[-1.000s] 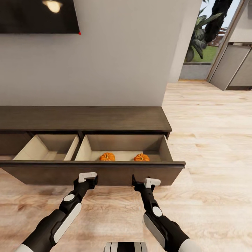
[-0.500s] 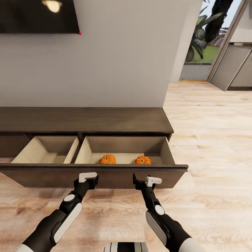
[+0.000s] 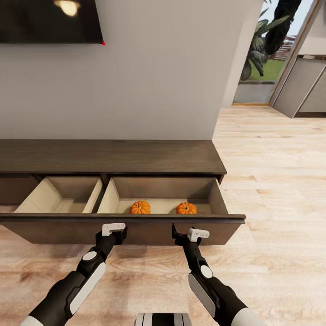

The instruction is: Place each of the two pumpkins and all three candles from the living room inside a cabinet in the living room (use any cabinet), then make sure every cabinet is closed, and position the cauldron so it is next to a table in the living room.

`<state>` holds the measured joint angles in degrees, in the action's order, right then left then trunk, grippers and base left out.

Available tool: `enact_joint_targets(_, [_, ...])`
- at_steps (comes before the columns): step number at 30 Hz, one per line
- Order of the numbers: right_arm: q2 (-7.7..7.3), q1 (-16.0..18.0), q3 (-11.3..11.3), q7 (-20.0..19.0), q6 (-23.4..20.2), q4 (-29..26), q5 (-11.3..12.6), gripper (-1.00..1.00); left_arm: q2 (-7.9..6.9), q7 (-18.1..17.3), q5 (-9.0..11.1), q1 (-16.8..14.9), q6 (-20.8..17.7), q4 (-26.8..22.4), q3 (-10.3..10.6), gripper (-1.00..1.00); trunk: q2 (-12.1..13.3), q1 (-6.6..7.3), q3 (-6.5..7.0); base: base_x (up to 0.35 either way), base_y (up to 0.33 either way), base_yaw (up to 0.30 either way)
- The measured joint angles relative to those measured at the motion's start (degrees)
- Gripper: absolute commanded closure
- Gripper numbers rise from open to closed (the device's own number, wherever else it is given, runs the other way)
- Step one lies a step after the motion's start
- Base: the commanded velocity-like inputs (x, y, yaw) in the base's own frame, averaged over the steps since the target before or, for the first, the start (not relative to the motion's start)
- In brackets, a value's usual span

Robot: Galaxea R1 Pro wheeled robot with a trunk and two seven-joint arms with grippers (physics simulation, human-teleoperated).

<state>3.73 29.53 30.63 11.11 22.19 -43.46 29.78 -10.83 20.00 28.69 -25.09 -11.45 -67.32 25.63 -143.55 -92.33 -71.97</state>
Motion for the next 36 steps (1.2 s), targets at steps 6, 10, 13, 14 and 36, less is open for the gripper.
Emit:
enact_joint_targets(6, [-0.01,0.00,-0.06,0.11,0.06,0.04,0.34,-1.00,0.00,-0.02,0.01,0.00,-0.19,-0.01,-0.01,-1.00,0.00,0.02,0.00,0.207,0.089,0.000])
enact_joint_targets(10, [-0.01,-0.01,-0.05,0.11,0.12,0.04,0.35,-1.00,0.00,-0.02,-0.02,0.00,-0.22,-0.02,-0.02,-1.00,0.00,0.02,0.00,0.267,0.112,0.000])
enact_joint_targets(13, [-0.01,0.00,-0.07,0.13,0.07,0.04,0.34,-1.00,0.00,-0.02,-0.02,0.00,-0.22,-0.02,-0.02,-1.00,0.00,0.02,0.00,0.271,0.107,0.000])
enact_joint_targets(14, [-0.01,0.00,-0.07,0.12,0.08,0.04,0.36,-1.00,0.00,-0.02,-0.03,0.00,-0.22,-0.01,-0.02,-1.00,0.00,0.02,0.00,0.271,0.076,0.000])
enact_joint_targets(36, [0.09,-0.01,0.04,-0.08,-0.01,0.08,0.09,-1.00,0.00,0.06,-0.03,0.00,-0.29,-0.61,0.08,-1.00,0.00,0.02,0.00,0.253,-0.002,0.000])
